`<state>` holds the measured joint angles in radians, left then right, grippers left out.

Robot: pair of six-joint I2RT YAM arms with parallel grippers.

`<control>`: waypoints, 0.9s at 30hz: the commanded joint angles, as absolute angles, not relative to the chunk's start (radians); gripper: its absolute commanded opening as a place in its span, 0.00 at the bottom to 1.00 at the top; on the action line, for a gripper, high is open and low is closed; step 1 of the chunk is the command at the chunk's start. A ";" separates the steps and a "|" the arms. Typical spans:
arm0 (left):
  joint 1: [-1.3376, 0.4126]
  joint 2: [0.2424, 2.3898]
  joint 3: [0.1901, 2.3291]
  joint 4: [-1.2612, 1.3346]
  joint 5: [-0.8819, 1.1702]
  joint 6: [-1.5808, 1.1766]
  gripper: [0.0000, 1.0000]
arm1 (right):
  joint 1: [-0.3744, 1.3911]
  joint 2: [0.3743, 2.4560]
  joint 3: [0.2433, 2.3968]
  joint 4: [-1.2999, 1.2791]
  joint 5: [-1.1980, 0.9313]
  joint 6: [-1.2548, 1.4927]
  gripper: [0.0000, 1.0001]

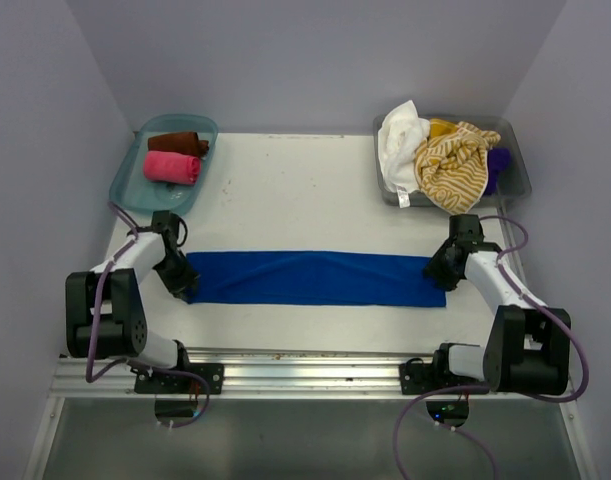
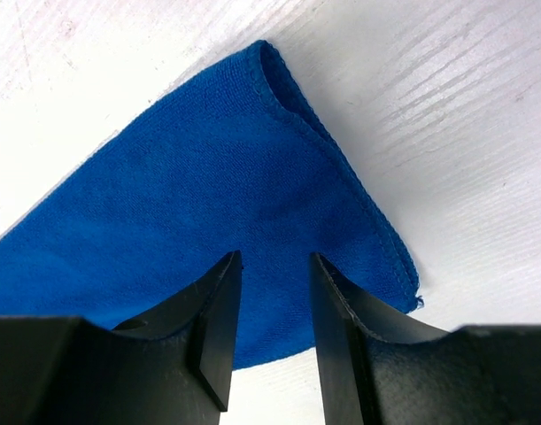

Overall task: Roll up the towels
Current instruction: Fold the towel

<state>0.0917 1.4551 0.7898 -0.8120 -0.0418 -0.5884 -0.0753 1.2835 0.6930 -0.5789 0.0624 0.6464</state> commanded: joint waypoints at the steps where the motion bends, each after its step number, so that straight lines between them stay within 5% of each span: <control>1: 0.101 1.460 0.781 -0.778 -0.013 -0.614 0.33 | -0.081 1.249 0.675 -0.598 0.083 0.635 0.41; 3: 0.104 1.442 0.790 -0.776 -0.005 -0.618 0.65 | -0.081 1.247 0.673 -0.595 0.066 0.634 0.42; 5: 0.106 1.408 0.816 -0.784 -0.015 -0.629 0.72 | -0.081 1.244 0.673 -0.589 0.058 0.630 0.42; 16: 0.060 1.324 0.867 -0.758 0.037 -0.600 0.64 | 0.175 1.098 0.629 -0.600 0.034 0.756 0.48; 27: 0.048 1.423 0.844 -0.721 0.011 -0.591 0.63 | 0.005 1.092 0.612 -0.715 0.099 0.715 0.49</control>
<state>0.0483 1.4033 0.8448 -0.7681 0.0204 -0.6060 0.0704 1.0935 0.6289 -0.6724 0.1127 0.7303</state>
